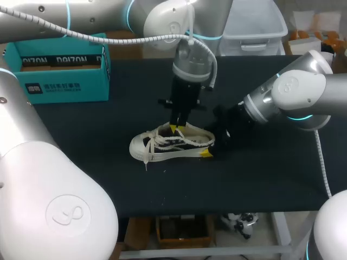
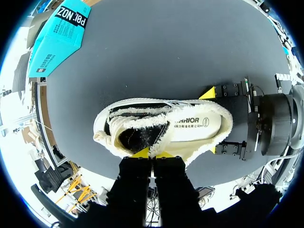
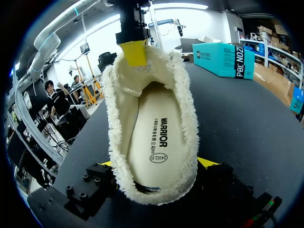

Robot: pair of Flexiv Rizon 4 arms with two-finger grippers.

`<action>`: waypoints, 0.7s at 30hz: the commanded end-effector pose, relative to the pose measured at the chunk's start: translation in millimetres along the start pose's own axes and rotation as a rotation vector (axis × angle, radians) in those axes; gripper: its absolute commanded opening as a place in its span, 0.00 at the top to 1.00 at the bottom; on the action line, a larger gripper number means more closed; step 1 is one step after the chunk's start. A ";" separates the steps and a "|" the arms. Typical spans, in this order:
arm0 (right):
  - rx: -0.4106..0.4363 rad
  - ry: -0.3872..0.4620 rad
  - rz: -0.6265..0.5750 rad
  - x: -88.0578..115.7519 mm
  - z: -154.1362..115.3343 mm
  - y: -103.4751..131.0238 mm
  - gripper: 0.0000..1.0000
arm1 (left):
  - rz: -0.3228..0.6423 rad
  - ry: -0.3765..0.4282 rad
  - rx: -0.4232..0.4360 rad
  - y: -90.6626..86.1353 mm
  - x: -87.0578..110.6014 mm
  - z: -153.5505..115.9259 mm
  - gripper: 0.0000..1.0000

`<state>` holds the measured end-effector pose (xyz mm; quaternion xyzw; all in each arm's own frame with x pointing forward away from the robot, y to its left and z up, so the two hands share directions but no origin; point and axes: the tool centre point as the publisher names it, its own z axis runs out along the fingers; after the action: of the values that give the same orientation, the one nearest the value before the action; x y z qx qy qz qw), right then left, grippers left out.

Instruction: Open the shoe tongue, take the insole out of the shoe, put the insole back into the shoe, and pack the shoe into the shoebox

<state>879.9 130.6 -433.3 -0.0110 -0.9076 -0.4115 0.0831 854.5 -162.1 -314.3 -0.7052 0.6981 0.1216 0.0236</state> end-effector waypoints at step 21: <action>-0.003 0.005 -0.001 2.1 9.9 -8.0 1.00 | 0.109 0.505 0.096 4.6 -105.1 2.2 1.00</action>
<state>879.8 131.3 -433.3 -0.0109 -0.9074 -0.4116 0.0837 855.1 -89.9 -293.1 -0.6776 0.7341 0.0234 -0.0368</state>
